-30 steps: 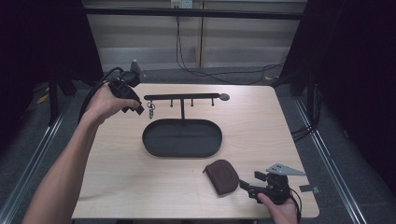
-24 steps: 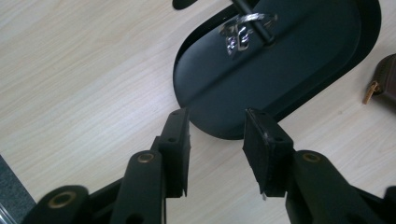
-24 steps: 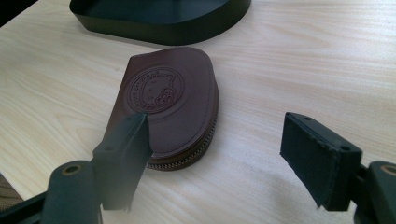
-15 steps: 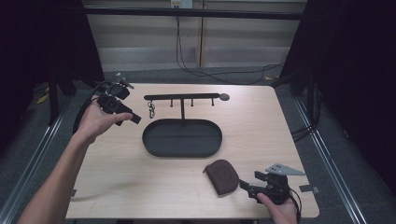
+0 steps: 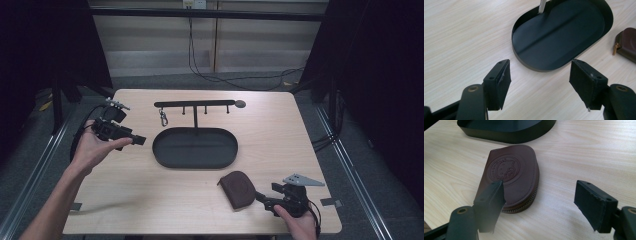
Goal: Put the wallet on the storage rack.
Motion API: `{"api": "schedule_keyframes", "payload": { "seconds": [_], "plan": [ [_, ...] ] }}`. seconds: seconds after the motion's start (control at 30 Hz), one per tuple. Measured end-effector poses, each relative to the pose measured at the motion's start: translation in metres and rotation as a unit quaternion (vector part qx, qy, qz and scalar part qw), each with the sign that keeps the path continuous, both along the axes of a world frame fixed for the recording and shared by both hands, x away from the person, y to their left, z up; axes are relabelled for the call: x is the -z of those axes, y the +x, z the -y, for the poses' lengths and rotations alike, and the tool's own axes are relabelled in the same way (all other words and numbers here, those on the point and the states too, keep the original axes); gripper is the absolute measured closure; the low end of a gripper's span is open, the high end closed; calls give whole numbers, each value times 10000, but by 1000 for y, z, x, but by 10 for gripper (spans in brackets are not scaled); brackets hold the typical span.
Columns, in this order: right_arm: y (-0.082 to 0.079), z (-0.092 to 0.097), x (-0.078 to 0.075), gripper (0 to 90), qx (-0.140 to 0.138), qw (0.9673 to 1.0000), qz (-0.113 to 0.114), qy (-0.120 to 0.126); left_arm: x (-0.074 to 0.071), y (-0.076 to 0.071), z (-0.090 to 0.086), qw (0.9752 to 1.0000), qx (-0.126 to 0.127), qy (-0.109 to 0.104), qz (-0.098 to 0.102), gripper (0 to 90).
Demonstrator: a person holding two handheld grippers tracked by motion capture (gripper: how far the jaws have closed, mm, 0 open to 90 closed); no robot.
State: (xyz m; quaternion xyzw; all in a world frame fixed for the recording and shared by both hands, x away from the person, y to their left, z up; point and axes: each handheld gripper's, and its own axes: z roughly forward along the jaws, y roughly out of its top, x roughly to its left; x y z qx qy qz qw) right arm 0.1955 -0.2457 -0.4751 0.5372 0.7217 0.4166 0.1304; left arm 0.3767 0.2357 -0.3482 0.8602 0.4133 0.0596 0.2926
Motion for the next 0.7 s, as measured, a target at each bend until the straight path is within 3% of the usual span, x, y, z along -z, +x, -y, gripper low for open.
{"api": "schedule_keyframes", "payload": {
  "seconds": [0.17, 0.33, 0.43, 0.53, 0.6, 0.7],
  "plan": [
    [-1, 0, -1, 239, 27, 10000, 1, 24, 7, -11, -9, 9998, 15, -214, 15, 267],
    [-1, 1, -1, 239, 13, 10000, 8, 14, 13, -24, -15, 9991, 69, -380, 156, 180],
    [-2, 1, -1, 239, 15, 10000, 17, 19, 22, -30, -17, 9990, 15, -437, 105, 197],
    [-2, 1, -1, 239, -1, 10000, 20, 16, 29, -37, -20, 9984, 49, -526, 217, 189],
    [-2, 1, -1, 239, -10, 10000, 29, 3, 35, -41, -21, 9971, -11, -732, 211, 172],
    [-1, 1, -1, 239, 4, 10000, 9, -1, 44, -49, -19, 9964, -115, -756, 359, 174]
  ]
}}
